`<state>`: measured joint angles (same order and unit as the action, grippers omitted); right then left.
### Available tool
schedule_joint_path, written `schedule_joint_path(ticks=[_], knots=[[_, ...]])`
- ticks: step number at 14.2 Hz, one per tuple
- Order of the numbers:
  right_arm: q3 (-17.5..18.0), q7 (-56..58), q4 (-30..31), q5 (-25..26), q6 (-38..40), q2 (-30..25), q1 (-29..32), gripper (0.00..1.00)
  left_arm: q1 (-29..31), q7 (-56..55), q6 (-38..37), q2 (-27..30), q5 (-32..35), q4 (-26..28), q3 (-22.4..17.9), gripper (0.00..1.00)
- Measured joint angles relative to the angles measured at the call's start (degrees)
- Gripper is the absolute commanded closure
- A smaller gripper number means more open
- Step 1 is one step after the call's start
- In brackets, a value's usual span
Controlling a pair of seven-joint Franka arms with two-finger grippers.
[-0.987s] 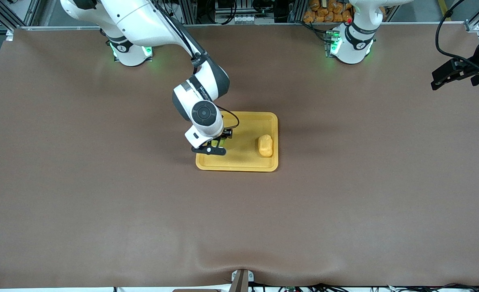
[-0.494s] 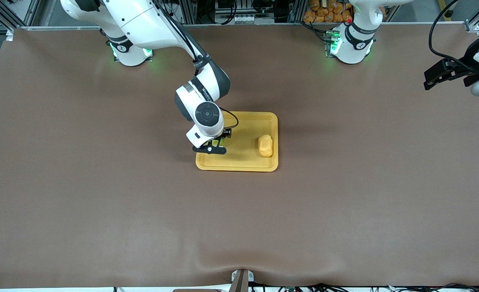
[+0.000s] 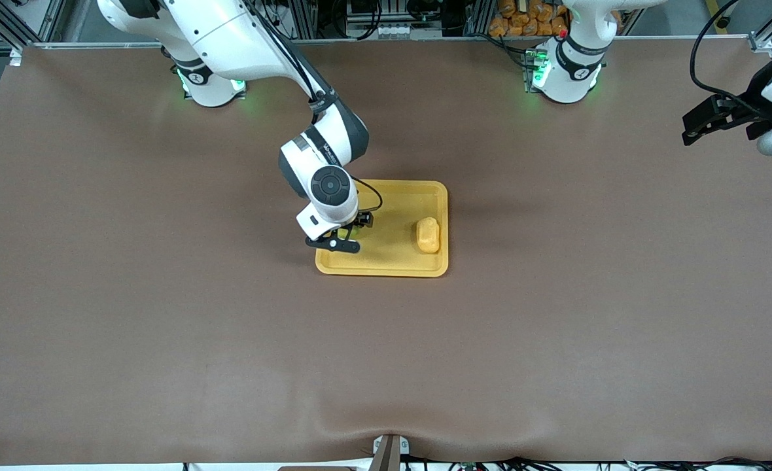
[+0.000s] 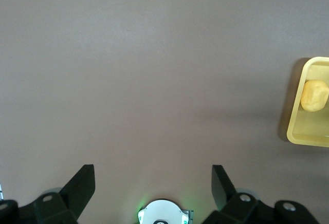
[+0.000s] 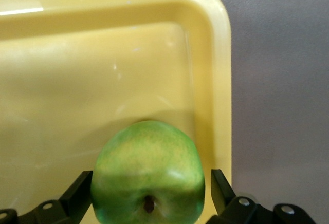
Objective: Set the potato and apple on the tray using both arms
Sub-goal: 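Lower the apple onto the tray beside the potato with the right gripper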
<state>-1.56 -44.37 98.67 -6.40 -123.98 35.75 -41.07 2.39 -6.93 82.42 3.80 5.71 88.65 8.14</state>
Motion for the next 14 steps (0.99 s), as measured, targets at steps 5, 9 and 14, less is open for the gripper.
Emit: schedule_joint_path(ticks=[5,9,14], knots=[[-0.32,-2.39,-2.40,-0.02,2.65,-1.57,0.24,0.00,-0.01,0.00,-0.26,0.29,-0.10,-0.02,0.11,0.00],[-0.56,-2.48,-6.30,-0.02,8.25,-3.53,1.68,0.00,-0.01,-0.01,-0.35,0.63,-0.64,-0.03,0.58,0.00],[-0.58,-2.47,-12.82,0.01,14.14,-4.55,4.00,0.00,0.01,-0.01,-0.37,1.10,-0.69,-0.05,0.60,0.00]])
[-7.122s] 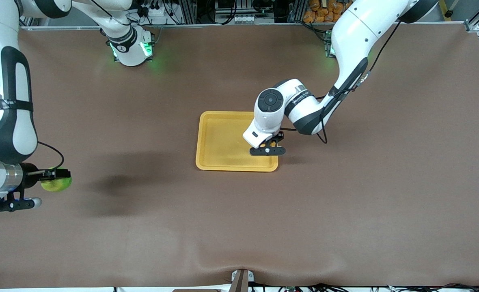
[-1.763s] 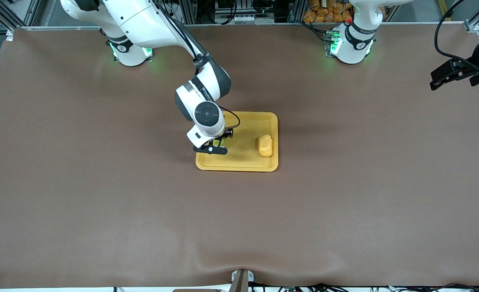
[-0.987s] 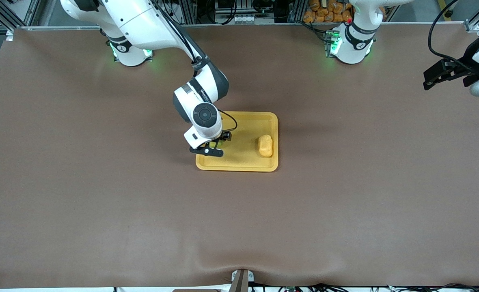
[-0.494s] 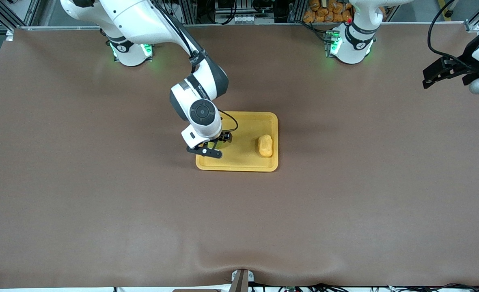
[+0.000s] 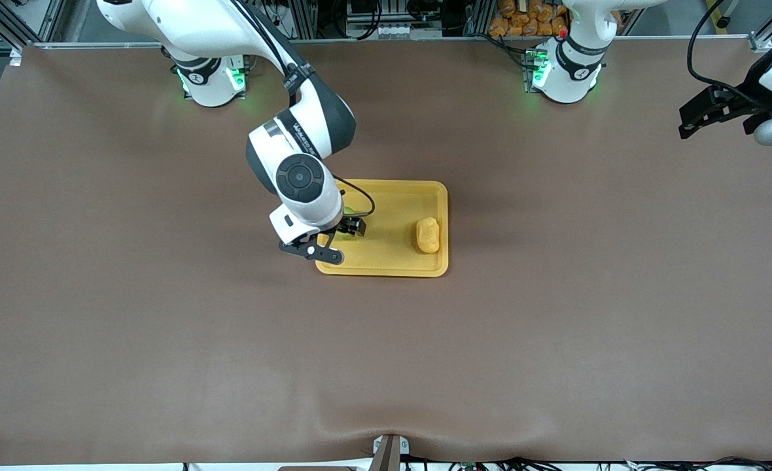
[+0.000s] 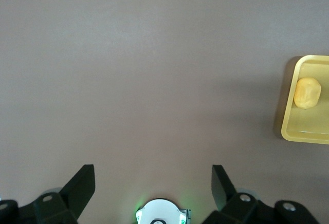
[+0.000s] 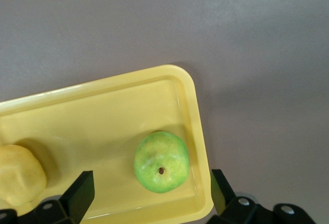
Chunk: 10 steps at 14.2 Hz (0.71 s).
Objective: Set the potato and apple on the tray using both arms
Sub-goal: 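Lower the apple onto the tray beside the potato with the right gripper, then open the right gripper and lift it away from the apple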
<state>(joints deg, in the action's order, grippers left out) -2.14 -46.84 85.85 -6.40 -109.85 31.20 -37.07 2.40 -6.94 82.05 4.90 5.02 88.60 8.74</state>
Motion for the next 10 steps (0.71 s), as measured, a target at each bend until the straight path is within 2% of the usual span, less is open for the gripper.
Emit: schedule_joint_path(ticks=[5,10], knots=[[-0.11,0.27,-5.81,0.13,5.15,-0.17,2.37,0.00,0.00,0.00,-0.09,0.06,-0.79,0.00,0.03,0.00],[-0.20,3.45,-13.56,0.17,16.19,-0.92,6.88,0.00,0.00,0.00,-0.19,0.06,-0.99,0.02,0.04,0.00]])
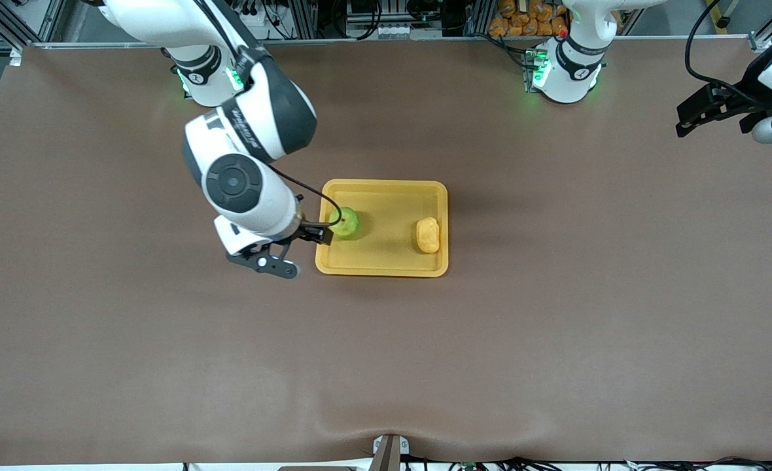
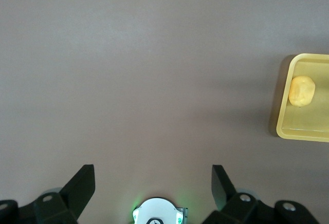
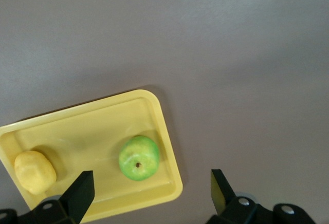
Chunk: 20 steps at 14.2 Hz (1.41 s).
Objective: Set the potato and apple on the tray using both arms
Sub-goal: 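Open the right gripper and lift it away from the apple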
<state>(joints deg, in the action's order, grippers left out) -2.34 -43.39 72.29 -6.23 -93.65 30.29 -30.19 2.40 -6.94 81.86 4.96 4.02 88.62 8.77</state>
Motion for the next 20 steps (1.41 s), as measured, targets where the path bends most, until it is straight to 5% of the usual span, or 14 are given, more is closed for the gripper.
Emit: schedule_joint_path(ticks=[10,20], knots=[[-0.31,3.74,-2.72,0.34,3.22,-6.34,8.63,0.00,-0.03,0.00,-1.03,0.00,-0.11,0.04,0.25,0.00],[-1.04,22.41,-2.75,0.47,7.65,-11.03,19.45,0.00,-0.04,-0.03,-2.55,0.65,-0.13,0.03,2.15,0.00]])
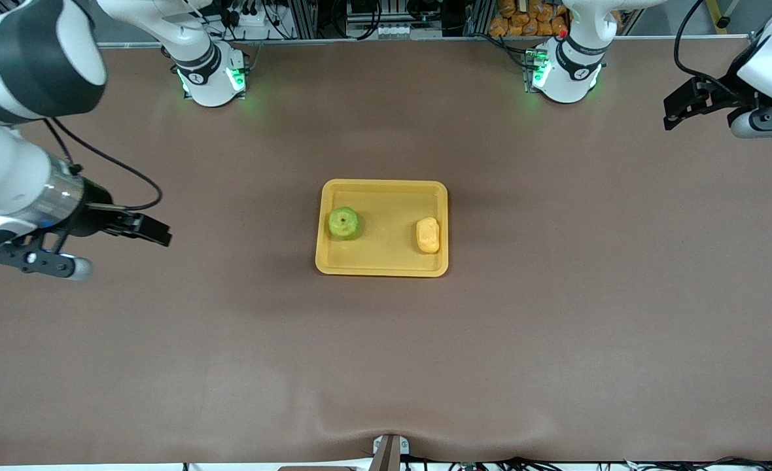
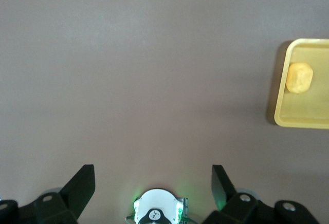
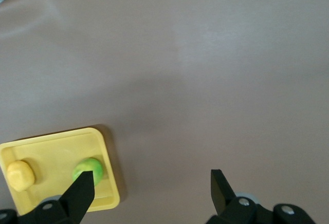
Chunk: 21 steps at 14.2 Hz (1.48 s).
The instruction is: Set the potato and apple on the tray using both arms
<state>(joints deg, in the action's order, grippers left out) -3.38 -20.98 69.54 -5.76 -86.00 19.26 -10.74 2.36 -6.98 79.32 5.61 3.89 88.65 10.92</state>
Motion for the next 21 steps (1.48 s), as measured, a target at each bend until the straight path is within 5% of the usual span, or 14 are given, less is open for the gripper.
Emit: schedule_joint_path(ticks=[9,16,21], knots=[[-0.23,12.53,0.23,0.91,2.58,-3.28,7.75,0.00,0.02,0.00,-0.89,0.73,0.00,0.02,0.26,0.00],[-0.24,19.34,11.95,2.93,0.12,-12.72,8.77,0.00,0.09,0.00,-0.89,0.73,-0.04,0.05,0.24,0.00],[-0.33,30.80,14.30,3.19,-0.05,-14.86,12.35,0.00,0.49,-0.34,-0.89,0.73,-0.11,0.11,0.05,0.00]])
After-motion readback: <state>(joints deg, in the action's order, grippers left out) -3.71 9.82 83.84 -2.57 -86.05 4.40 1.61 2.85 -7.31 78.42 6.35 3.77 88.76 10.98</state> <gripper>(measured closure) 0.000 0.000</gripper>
